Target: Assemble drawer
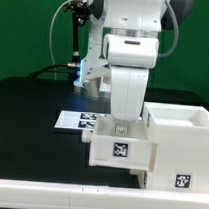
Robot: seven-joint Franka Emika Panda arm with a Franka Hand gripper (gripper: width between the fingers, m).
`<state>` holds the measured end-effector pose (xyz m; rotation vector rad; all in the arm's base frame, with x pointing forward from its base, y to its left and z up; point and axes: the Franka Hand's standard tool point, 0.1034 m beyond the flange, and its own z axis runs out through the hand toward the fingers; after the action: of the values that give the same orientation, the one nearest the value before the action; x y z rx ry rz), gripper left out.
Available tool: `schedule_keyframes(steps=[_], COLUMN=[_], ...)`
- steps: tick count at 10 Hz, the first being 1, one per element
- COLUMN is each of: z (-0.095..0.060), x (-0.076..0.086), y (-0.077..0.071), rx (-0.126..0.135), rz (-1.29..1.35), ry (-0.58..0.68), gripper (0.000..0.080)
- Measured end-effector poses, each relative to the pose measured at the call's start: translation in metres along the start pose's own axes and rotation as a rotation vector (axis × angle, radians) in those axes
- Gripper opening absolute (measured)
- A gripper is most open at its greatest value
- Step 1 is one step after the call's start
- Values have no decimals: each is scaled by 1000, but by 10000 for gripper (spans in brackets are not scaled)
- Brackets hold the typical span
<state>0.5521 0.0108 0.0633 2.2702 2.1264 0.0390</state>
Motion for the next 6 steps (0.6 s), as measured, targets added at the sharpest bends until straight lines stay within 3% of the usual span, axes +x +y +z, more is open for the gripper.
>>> schedule_keyframes(steps=[6], z=[-1], x=[6], y=[-1], rx=[7], rz=[24], ry=[-3], gripper=[31])
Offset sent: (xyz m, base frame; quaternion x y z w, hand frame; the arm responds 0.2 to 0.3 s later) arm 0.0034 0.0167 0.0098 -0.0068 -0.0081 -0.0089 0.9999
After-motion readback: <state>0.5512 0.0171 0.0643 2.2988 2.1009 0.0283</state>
